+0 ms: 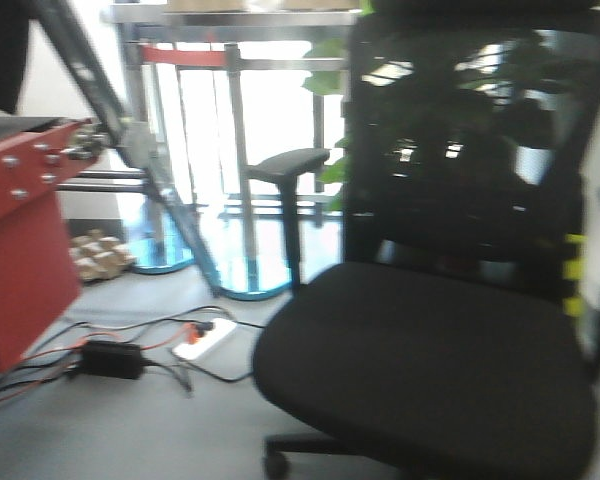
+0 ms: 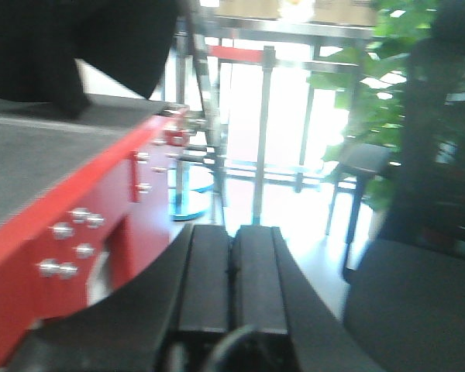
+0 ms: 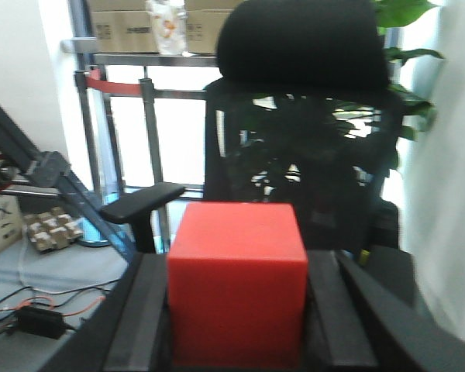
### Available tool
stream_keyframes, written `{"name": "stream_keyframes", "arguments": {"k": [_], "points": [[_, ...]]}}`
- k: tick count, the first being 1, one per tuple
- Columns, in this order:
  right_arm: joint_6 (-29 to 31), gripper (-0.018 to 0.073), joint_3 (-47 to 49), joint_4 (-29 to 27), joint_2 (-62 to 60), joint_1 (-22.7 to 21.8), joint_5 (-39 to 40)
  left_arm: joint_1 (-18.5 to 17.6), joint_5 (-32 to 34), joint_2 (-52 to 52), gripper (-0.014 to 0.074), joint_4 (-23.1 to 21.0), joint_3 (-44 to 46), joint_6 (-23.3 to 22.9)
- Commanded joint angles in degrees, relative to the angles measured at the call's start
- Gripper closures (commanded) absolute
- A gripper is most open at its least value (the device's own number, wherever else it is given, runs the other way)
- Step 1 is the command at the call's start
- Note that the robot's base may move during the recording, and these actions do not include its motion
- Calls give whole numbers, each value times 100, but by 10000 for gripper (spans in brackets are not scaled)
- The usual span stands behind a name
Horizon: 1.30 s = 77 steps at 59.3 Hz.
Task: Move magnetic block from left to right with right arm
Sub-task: 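Drive across the room carrying the red cube in the right gripper, then approach the second grey table holding the red cube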
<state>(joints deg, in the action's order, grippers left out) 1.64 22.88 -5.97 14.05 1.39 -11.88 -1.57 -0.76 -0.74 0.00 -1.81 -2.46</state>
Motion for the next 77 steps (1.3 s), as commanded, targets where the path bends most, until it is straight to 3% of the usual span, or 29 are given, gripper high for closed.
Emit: {"name": "stream_keyframes", "arguments": {"k": [1, 77], "points": [[7, 284, 180, 32, 67, -23, 527, -30, 505, -37, 713, 0, -54, -25], [7, 284, 180, 32, 67, -23, 527, -30, 505, -37, 713, 0, -54, -25]]}}
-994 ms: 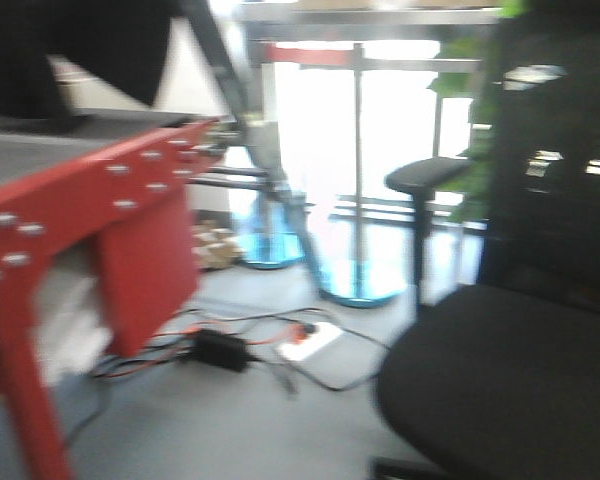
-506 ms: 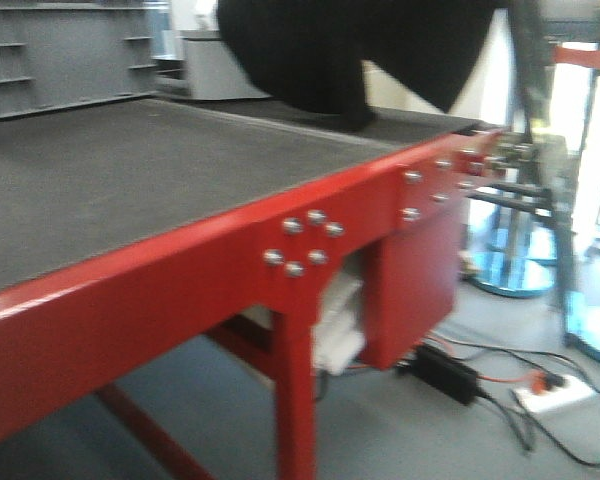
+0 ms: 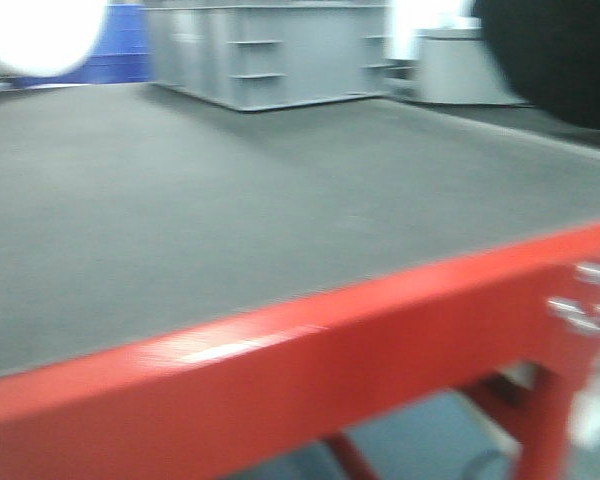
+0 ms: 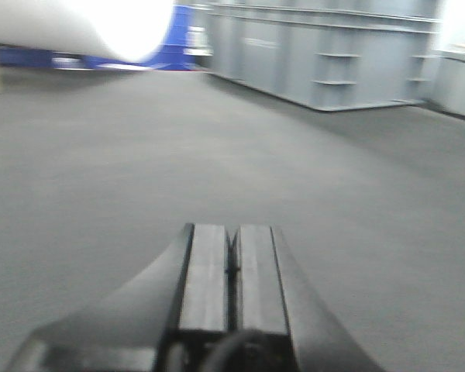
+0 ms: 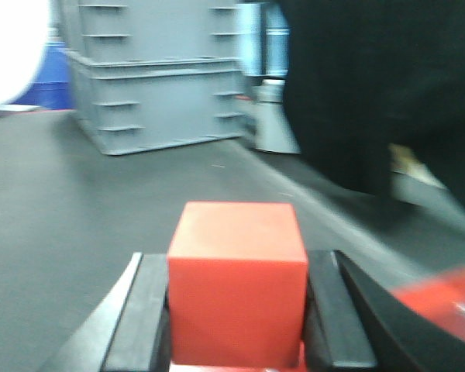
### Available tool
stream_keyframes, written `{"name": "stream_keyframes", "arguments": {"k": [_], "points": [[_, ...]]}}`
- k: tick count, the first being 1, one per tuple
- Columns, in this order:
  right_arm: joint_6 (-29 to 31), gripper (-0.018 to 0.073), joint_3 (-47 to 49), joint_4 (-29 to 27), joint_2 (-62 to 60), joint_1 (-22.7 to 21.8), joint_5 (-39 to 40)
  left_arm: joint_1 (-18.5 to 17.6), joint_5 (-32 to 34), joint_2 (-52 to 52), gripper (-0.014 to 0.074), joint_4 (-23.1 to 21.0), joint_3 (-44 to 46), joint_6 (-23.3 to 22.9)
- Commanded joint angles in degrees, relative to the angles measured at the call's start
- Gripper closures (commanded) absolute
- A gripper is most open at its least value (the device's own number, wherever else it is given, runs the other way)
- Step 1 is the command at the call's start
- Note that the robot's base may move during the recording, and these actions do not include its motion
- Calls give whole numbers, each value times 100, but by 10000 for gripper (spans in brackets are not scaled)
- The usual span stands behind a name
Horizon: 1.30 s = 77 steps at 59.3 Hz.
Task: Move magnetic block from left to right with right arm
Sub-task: 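Approach the second grey table holding the red cube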
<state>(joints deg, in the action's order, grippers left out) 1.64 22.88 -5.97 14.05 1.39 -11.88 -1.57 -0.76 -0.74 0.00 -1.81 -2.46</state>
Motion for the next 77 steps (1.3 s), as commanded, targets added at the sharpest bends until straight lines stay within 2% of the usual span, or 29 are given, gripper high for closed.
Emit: {"name": "stream_keyframes", "arguments": {"k": [1, 77], "points": [[7, 284, 180, 32, 67, -23, 527, -30, 505, -37, 713, 0, -54, -25], [7, 284, 180, 32, 67, -23, 527, -30, 505, -37, 713, 0, -54, -25]]}}
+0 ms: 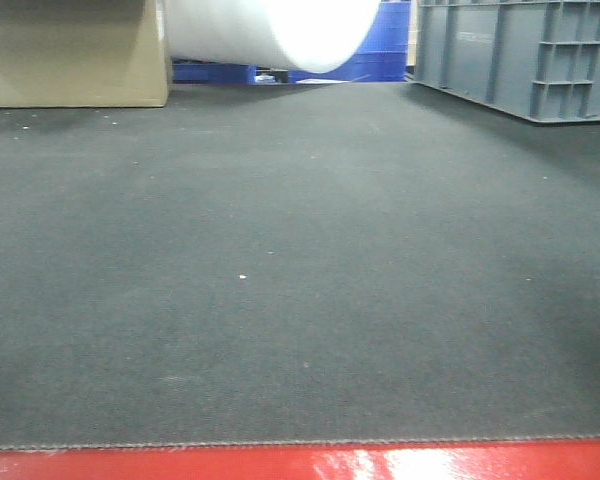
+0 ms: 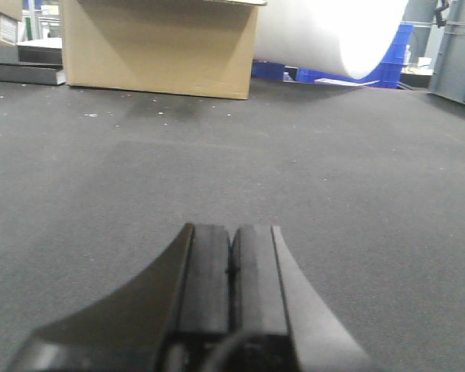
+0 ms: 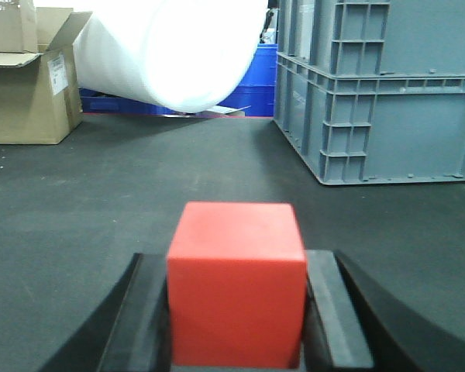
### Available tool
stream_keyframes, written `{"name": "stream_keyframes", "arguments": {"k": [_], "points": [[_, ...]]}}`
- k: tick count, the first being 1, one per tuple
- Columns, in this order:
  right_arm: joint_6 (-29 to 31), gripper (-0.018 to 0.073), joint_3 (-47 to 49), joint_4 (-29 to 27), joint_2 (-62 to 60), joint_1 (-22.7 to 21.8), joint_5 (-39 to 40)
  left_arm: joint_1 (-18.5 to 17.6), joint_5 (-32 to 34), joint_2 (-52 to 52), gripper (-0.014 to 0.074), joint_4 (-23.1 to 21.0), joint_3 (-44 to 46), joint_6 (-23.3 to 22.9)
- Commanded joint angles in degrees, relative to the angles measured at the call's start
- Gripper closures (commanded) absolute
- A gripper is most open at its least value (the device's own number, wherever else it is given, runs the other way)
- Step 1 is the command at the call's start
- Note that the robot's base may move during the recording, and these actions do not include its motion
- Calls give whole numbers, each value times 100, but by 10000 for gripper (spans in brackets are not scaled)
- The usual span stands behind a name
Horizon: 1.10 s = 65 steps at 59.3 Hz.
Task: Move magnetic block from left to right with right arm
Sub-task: 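Approach the second grey table holding the red cube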
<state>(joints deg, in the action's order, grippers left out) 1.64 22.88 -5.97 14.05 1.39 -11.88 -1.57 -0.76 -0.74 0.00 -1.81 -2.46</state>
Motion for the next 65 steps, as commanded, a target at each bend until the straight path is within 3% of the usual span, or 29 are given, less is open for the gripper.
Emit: {"name": "stream_keyframes", "arguments": {"k": [1, 65], "points": [[7, 284, 180, 32, 67, -23, 527, -30, 505, -37, 713, 0, -54, -25], [7, 284, 180, 32, 80, -23, 551, -30, 505, -37, 713, 0, -54, -25]]}}
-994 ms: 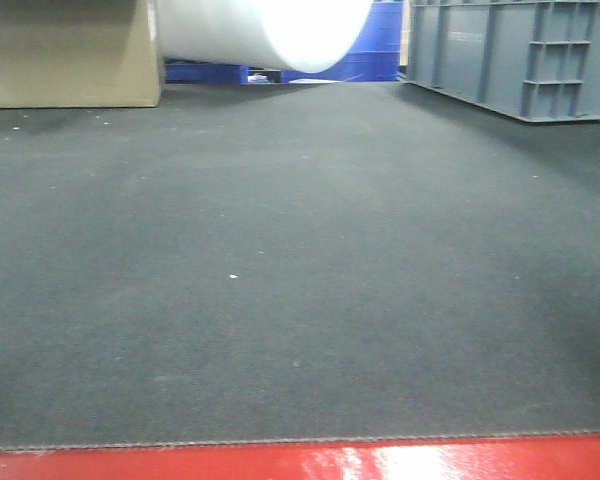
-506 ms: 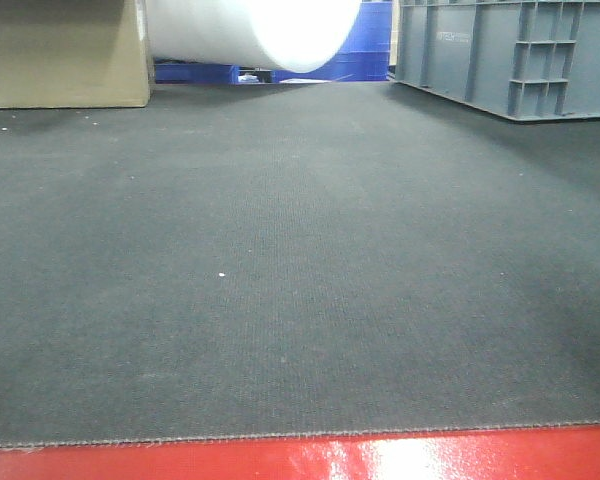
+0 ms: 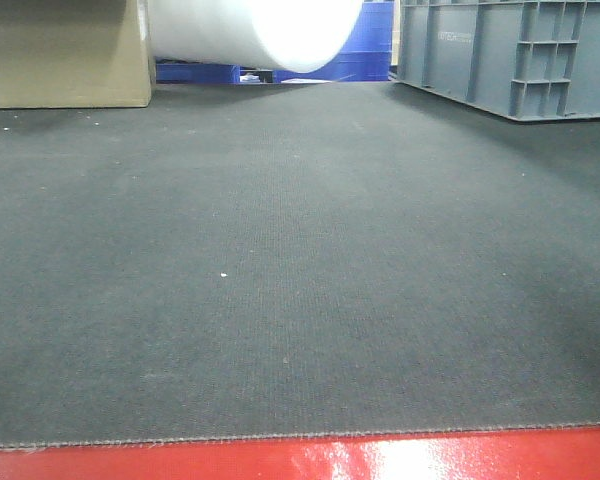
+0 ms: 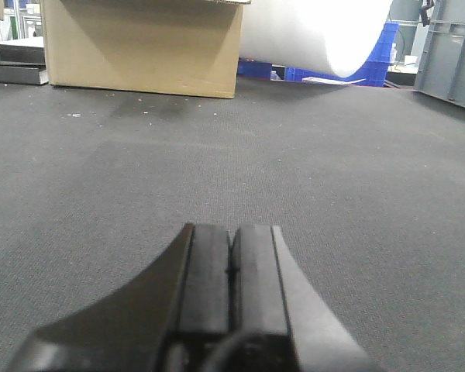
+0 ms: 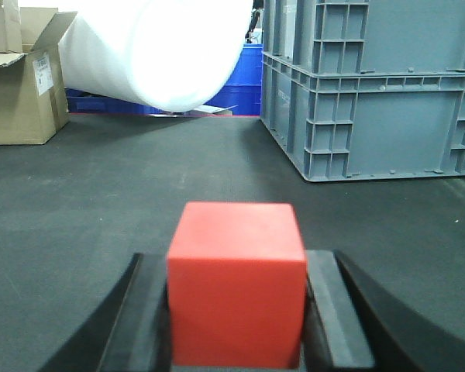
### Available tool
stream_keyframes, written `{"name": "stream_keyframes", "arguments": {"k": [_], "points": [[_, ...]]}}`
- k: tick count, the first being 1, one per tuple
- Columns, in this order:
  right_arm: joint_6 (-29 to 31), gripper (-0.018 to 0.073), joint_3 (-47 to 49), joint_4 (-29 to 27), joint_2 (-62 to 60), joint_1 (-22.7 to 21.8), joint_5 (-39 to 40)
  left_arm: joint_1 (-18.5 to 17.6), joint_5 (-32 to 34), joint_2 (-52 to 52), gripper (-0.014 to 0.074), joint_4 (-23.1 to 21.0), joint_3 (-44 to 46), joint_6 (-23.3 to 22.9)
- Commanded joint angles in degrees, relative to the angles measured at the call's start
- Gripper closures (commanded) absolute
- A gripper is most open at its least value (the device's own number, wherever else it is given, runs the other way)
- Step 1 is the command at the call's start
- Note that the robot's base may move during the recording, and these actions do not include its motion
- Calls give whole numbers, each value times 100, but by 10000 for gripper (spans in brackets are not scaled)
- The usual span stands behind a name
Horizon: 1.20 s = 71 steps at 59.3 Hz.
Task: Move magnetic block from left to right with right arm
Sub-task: 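Approach the second grey table holding the red cube, then lower the red cube onto the table with the right gripper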
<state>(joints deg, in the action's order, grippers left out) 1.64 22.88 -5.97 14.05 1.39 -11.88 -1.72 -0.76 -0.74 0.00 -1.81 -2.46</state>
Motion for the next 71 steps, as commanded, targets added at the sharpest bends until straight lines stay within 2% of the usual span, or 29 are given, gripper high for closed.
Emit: {"name": "stream_keyframes", "arguments": {"k": [1, 13, 20, 30, 40, 47, 57, 65, 71], "points": [[7, 284, 189, 32, 99, -23, 530, -16, 505, -37, 713, 0, -54, -25], [7, 284, 887, 33, 977, -16, -151, -16, 505, -37, 713, 0, -54, -25], [7, 284, 1364, 38, 1799, 172, -557, -16, 505, -37, 713, 0, -54, -25], [-4, 284, 1890, 83, 2923, 857, -1124, -16, 505, -37, 713, 0, -54, -25], [-210, 283, 2312, 487, 3838, 1782, -1321, -16, 505, -37, 713, 0, -54, -25], [-1065, 283, 2739, 814, 4629, 2404, -1730, -16, 505, -37, 713, 0, -54, -25], [-2352, 283, 3547, 1028, 5704, 3060, -2434, -16, 505, -37, 713, 0, -54, -25], [-3382, 283, 4479, 1072, 6753, 3548, -3384, -16, 505, -37, 713, 0, -54, -25], [-3848, 283, 5171, 1072, 7536, 3832, -4235, -16, 505, -37, 713, 0, -54, -25]]}}
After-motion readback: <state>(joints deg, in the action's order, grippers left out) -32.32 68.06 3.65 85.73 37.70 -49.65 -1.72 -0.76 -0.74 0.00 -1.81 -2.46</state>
